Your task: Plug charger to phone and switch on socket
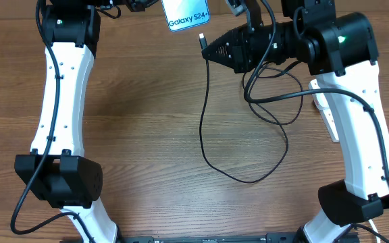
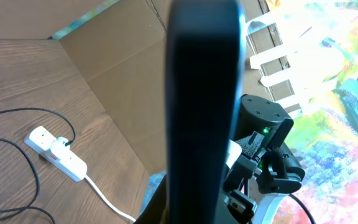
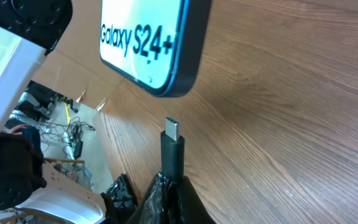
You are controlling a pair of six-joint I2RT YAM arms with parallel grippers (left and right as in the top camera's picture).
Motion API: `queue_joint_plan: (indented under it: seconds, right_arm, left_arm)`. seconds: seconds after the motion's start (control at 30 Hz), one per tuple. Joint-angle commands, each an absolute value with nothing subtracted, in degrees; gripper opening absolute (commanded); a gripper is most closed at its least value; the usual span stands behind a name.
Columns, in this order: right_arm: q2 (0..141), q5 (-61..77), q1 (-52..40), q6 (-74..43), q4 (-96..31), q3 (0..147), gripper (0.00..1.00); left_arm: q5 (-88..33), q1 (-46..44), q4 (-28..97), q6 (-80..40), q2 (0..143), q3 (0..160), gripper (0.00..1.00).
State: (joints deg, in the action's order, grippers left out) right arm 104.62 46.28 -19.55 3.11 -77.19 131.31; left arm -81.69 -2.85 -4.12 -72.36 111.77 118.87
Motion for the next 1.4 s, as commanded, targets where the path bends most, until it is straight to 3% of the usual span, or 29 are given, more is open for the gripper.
queue_joint_plan:
  seconds: [0.0,0.57,1.37]
  right_arm:
    - [103.5,47.9,-21.0,2.9,-77.0,131.8,0.04]
    - [101.5,41.4,-22.8,-0.4,-73.7,132.6,0.04]
    - [101.4,42.5,-22.8,-3.5,-70.6,132.6,0.04]
  left_arm:
    - [-82.1,-2.3,-4.5,-73.7,111.0,119.7,0.04]
    - [-82.3,-2.3,-4.5,-72.0,111.0,119.7,0.04]
    - [-85.5,-2.3,-4.5,-72.3,111.0,119.7,0.04]
